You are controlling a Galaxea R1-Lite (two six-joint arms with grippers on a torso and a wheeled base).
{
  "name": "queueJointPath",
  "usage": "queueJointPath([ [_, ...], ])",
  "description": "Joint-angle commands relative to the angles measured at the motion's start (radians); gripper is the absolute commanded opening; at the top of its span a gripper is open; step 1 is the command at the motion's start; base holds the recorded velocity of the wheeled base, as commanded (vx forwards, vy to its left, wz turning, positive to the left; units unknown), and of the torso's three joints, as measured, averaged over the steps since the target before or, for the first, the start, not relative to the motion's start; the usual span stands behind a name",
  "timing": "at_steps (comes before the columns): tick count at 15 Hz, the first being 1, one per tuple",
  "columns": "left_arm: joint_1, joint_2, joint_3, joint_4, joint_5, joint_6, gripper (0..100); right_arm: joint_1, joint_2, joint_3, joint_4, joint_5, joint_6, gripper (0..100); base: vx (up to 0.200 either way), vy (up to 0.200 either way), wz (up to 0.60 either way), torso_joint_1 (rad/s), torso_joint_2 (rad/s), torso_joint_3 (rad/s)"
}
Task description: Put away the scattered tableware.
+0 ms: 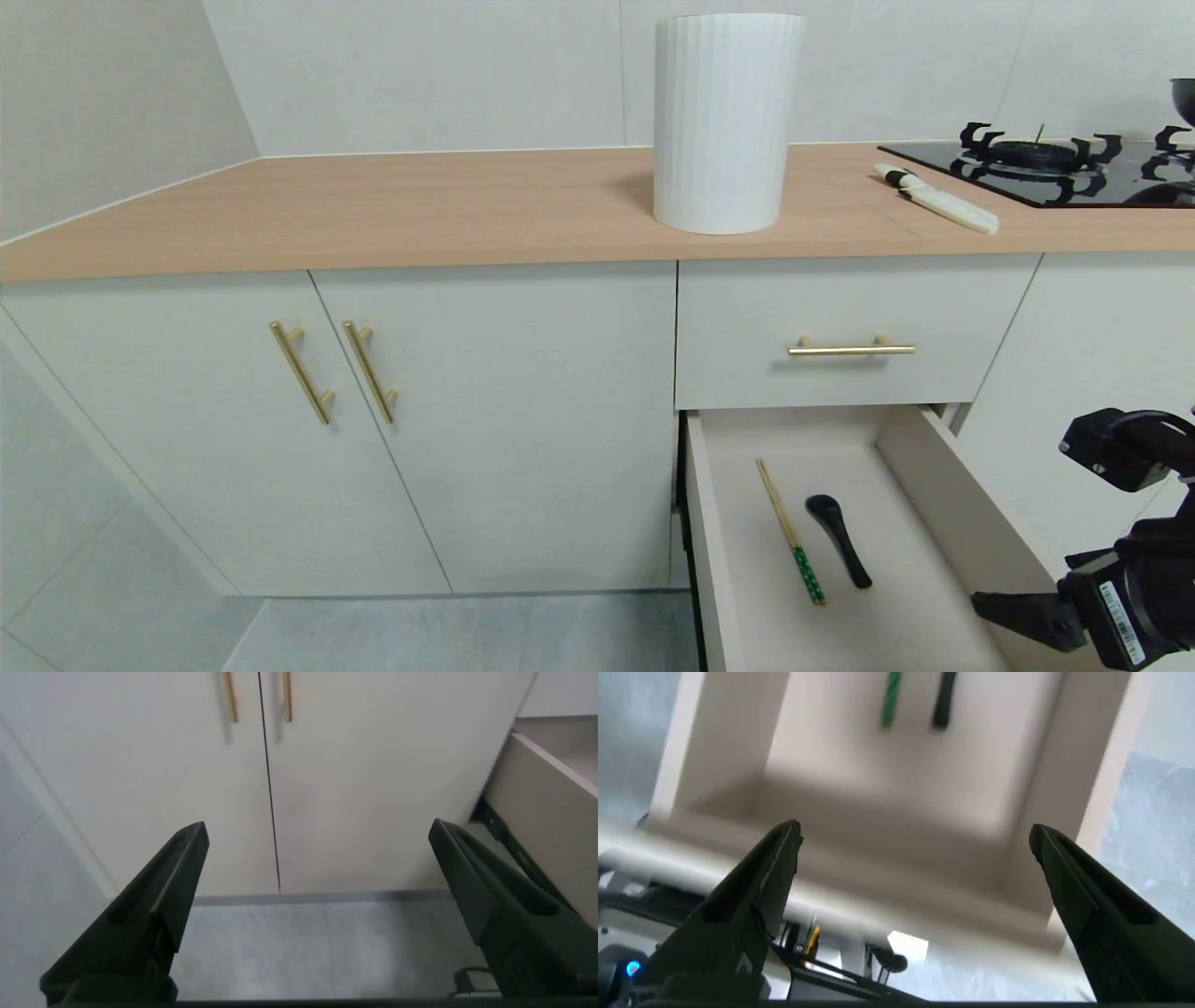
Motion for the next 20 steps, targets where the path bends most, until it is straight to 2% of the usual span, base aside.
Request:
queueJointPath([
  [1, 0.000, 0.002, 0.000, 0.000, -0.001, 0.000, 100, 0.018, 0.003, 0.006, -0.001, -0.001, 0.000, 100, -0.200, 0.000, 0.00, 0.002, 0.00, 0.007],
  [4, 0.000, 0.000, 0.000, 0.000, 0.000, 0.000, 100, 0.068, 0.011, 0.034, -0.001, -0.003, -0.001, 100, -0.200, 0.000, 0.00, 0.002, 0.00, 0.001],
  [11, 0.000, 0.002, 0.000, 0.000, 0.000, 0.000, 100, 0.217, 0.097, 0.115, -0.004, 0.003, -0.026, 100, 0.000, 0.000, 0.00, 0.000, 0.00, 0.000],
  [20, 0.000, 0.002, 0.000, 0.000, 0.000, 0.000, 100, 0.229, 0.252, 0.113, -0.016, -0.003, -0.006, 100, 0.000, 0.000, 0.00, 0.000, 0.00, 0.000],
])
